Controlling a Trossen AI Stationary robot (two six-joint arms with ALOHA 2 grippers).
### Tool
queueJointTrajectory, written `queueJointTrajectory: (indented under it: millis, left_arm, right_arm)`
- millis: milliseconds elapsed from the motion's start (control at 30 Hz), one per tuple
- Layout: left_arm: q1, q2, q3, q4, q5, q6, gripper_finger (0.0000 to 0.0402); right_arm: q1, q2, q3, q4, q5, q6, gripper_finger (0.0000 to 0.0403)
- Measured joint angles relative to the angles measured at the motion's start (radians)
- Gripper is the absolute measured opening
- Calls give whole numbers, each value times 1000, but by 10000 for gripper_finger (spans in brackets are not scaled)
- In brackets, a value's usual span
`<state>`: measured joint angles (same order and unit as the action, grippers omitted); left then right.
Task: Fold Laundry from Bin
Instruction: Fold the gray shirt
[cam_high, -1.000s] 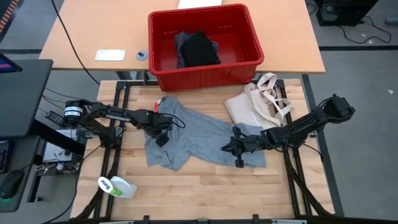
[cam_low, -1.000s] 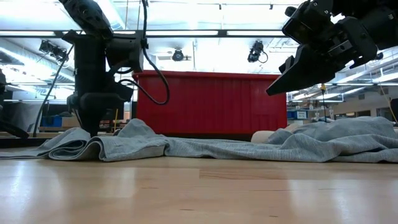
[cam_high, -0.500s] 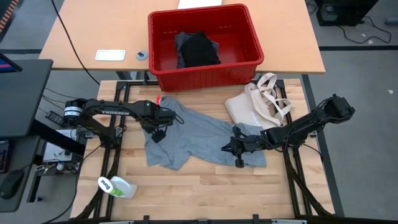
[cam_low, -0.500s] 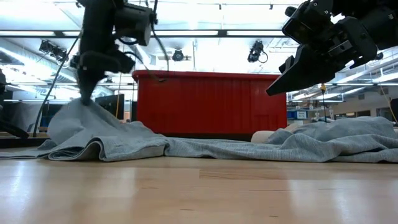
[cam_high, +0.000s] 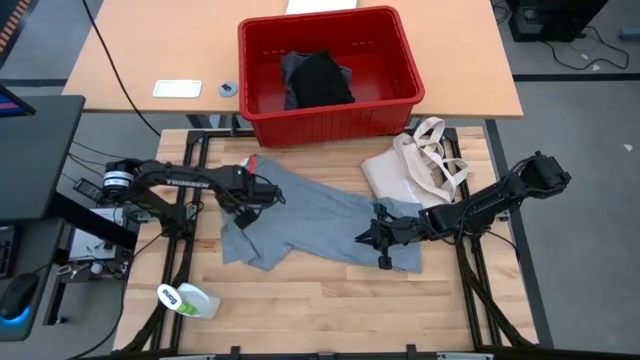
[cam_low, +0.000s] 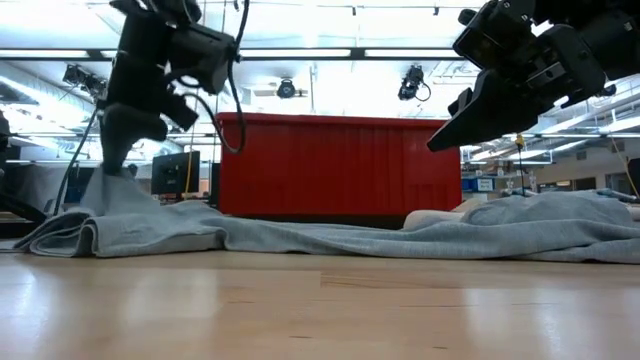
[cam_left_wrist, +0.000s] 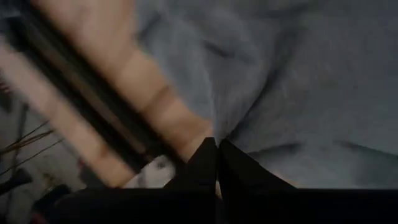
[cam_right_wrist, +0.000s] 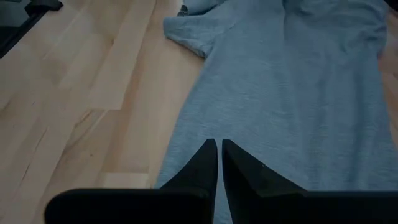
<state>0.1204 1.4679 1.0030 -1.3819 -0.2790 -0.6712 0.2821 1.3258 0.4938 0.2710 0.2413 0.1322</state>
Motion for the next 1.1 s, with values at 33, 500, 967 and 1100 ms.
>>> queueJointTrajectory:
  millis: [33,500,967,1100]
  left_arm:
    - [0,3,-17,27,23,8,11]
    - [-9,5,-232,41,117,-99,36]
    - [-45,5,-198,29,74,-62,233]
    - [-48,5,-101,-70,54,-61,262]
  right_arm:
    - [0,0,0,0,0,0,34]
    - [0,0,0,0,0,0,34]
    - [0,14,0,5,0,2,34]
    - [-9,78,0,5,1,4,34]
